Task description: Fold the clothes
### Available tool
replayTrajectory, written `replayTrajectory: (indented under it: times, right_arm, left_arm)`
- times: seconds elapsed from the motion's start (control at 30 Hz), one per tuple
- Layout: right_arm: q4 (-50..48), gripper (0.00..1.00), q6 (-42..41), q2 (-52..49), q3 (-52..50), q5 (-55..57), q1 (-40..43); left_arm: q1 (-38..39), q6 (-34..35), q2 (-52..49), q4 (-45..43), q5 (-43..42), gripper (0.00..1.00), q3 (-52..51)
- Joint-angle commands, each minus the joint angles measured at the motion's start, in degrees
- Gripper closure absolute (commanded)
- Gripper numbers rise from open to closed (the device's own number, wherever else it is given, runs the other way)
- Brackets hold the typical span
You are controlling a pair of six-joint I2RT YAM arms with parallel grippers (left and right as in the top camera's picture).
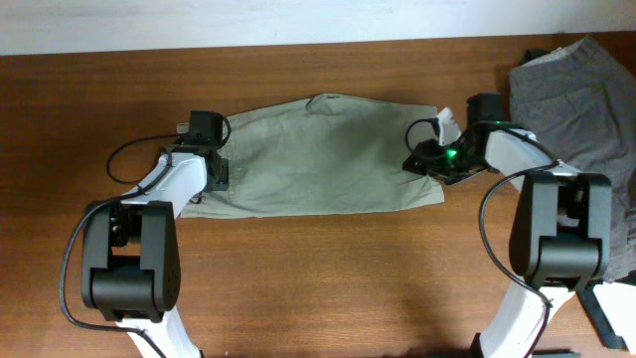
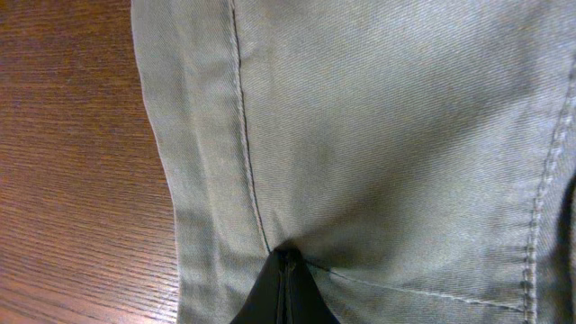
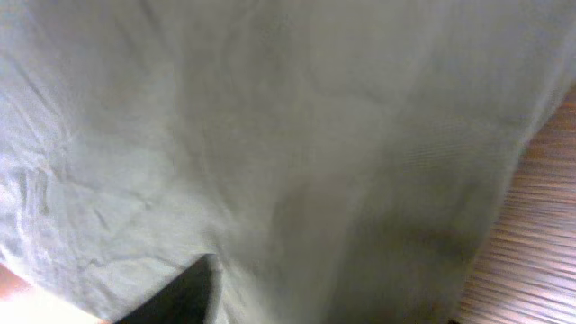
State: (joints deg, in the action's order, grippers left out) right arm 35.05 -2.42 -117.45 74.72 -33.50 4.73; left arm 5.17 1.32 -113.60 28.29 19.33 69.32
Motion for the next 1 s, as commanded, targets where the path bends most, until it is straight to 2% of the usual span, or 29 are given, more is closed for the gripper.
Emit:
replayTrajectory:
  times: [0.0,0.07,0.13,0.2,0.27,0.33,0.37,0.47,0.57,0.73,0.9,0.93,0.97]
  right_arm:
    - [0.3,0.96,0.0,-1.6,-0.2,-0.4,-1.0]
    - [4.9,0.96,-1.0,-1.1,2.4,-0.4,0.9]
    - [13.6,0.96,-1.0,1.2,9.2,2.1,2.8]
    - [25.1,0.96,-1.0,5.2,19.9,16.7,2.2]
    - [31.9,0.96,-1.6,7.2,28.1,26.3,-0.5]
    - [36.6,0.96,-4.1,7.7,34.8,39.7,-7.7]
    - [36.5,0.96,-4.1,7.7,35.5,42.6,-10.9]
    - [32.0,0.96,-4.1,7.6,35.6,52.2,-29.1]
    - [26.1,0.96,-4.0,6.4,35.4,52.2,-37.6]
    - [22.6,0.96,-4.0,-1.8,35.4,49.0,-45.2]
    - [16.7,0.96,-4.1,-6.4,35.4,45.2,-48.6]
    - [15.3,0.83,-4.1,-7.1,35.4,42.5,-48.7]
    - [13.0,0.3,-4.0,-7.5,35.4,33.1,-48.6]
  left_arm:
    - [-0.3,-0.4,-2.5,1.4,-4.2,1.0,-1.3]
    - [-0.3,2.6,3.0,4.4,-4.9,0.99,2.7]
    - [-0.3,2.7,13.9,4.9,-7.9,0.99,6.4]
    - [-0.5,4.4,25.6,4.6,-8.0,0.99,6.7]
    - [-0.5,7.0,32.1,5.6,-8.0,0.99,6.7]
    - [-0.5,8.3,37.9,6.9,-8.0,1.0,6.7]
    - [-0.5,8.3,39.9,7.4,-8.0,1.0,6.7]
    - [-0.5,10.9,48.9,8.4,-8.0,0.99,6.7]
    - [-0.5,10.9,53.3,10.3,-8.0,1.0,6.7]
    - [-0.5,12.4,57.9,11.5,-8.0,0.99,6.7]
    - [-0.5,12.4,57.9,12.9,-8.0,0.99,6.6]
    - [-0.5,12.4,57.8,12.9,-8.0,0.99,6.6]
    - [-0.5,12.4,57.6,12.9,-8.0,0.99,6.6]
